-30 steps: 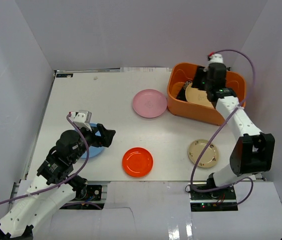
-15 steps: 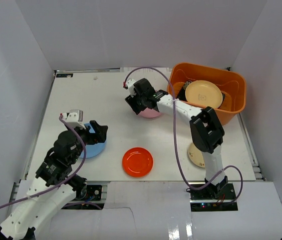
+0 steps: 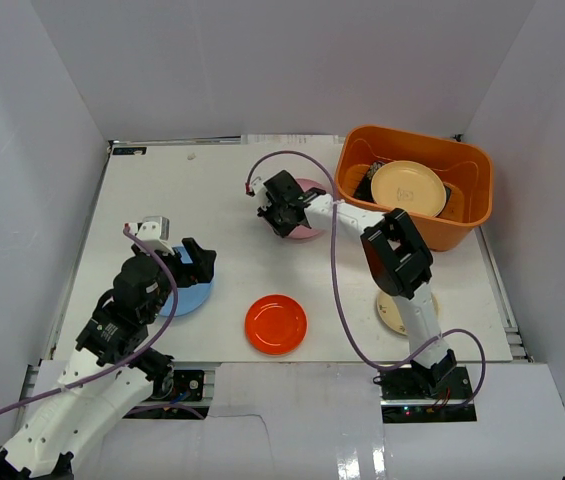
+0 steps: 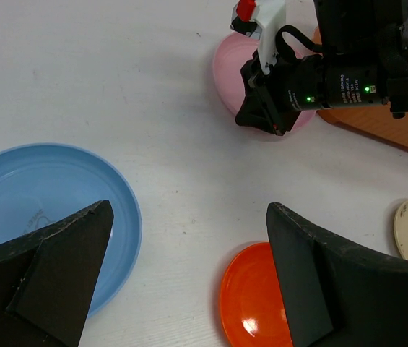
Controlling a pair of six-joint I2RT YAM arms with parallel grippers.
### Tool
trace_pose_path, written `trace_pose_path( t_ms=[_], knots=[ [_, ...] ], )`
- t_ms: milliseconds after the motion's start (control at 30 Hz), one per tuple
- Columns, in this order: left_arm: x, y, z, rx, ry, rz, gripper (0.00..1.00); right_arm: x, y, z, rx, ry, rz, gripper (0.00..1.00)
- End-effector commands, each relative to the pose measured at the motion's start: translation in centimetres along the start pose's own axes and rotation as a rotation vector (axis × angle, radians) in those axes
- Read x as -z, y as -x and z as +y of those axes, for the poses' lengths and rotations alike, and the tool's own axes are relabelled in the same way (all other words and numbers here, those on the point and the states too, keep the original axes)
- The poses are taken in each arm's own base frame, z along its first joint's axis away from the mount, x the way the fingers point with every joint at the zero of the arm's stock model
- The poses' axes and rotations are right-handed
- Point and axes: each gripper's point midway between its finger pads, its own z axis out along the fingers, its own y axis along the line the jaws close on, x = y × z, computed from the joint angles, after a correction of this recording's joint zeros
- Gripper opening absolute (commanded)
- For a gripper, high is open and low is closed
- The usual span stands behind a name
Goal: Place the plates into the plastic bin on the countertop
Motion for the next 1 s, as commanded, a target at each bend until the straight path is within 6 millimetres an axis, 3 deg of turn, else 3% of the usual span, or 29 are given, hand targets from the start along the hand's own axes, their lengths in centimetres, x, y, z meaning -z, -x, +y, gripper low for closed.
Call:
trace_pose_path(
  t_ms=[0, 100, 200, 233, 300, 333, 400, 433, 467, 500, 533, 600, 667, 700, 733, 833, 967],
  knots=[
    [0.0, 0.1, 0.0, 0.002, 0.000, 0.000, 0.97, -0.1, 3.0, 1.6, 0.049, -0.004, -0.075, 0.08],
    [0.0, 0.3, 0.1, 0.005, 0.004, -0.006, 0.97, 1.6, 6.2, 3.0, 0.084, 0.000, -0.155, 0.08],
    [0.1, 0.4, 0.2, 0.007, 0.004, -0.010, 0.97, 5.7, 11.0, 4.9, 0.076, 0.068, -0.308, 0.08],
    [0.2, 0.5, 0.1, 0.006, 0.001, -0.012, 0.97, 8.8, 13.2, 5.2, 0.074, 0.076, -0.391, 0.08],
    [0.2, 0.5, 0.1, 0.007, 0.000, -0.014, 0.97, 12.3, 15.9, 5.4, 0.068, 0.091, -0.516, 0.08],
    [0.3, 0.6, 0.1, 0.008, -0.001, -0.016, 0.97, 16.2, 17.7, 5.0, 0.062, 0.065, -0.607, 0.08],
    [0.4, 0.6, 0.1, 0.009, -0.004, -0.020, 0.97, 19.4, 18.9, 4.1, 0.057, 0.015, -0.685, 0.08],
    [0.4, 0.7, 0.0, 0.010, -0.007, -0.023, 0.97, 22.5, 19.6, 3.5, 0.069, -0.026, -0.740, 0.08],
    [0.5, 0.7, 0.0, 0.011, -0.011, -0.025, 0.97, 23.7, 19.6, 1.5, 0.041, -0.136, -0.748, 0.08],
    [0.5, 0.8, 0.0, 0.011, -0.013, -0.025, 0.97, 24.3, 19.0, 0.5, 0.035, -0.183, -0.744, 0.08],
    [0.7, 0.9, 0.0, 0.013, -0.016, -0.031, 0.97, 26.2, 18.8, -1.2, 0.034, -0.252, -0.760, 0.08],
    [0.8, 1.0, -0.1, 0.016, -0.022, -0.038, 0.98, 27.6, 17.1, -4.8, -0.007, -0.415, -0.724, 0.08],
    [0.9, 1.1, -0.3, 0.014, -0.033, -0.039, 0.98, 28.3, 13.8, -9.2, -0.059, -0.557, -0.655, 0.08],
    [1.0, 1.0, -0.3, 0.009, -0.040, -0.036, 0.98, 28.1, 11.8, -10.5, -0.077, -0.589, -0.619, 0.08],
    [1.0, 1.0, -0.5, 0.009, -0.047, -0.037, 0.98, 28.3, 9.9, -13.2, -0.120, -0.644, -0.587, 0.08],
    [1.1, 1.1, -0.7, 0.008, -0.059, -0.038, 0.98, 28.0, 5.4, -17.2, -0.206, -0.701, -0.523, 0.08],
    [1.0, 1.0, -0.7, 0.006, -0.059, -0.035, 0.98, 25.4, 0.5, -20.7, -0.281, -0.720, -0.432, 0.08]
  ],
)
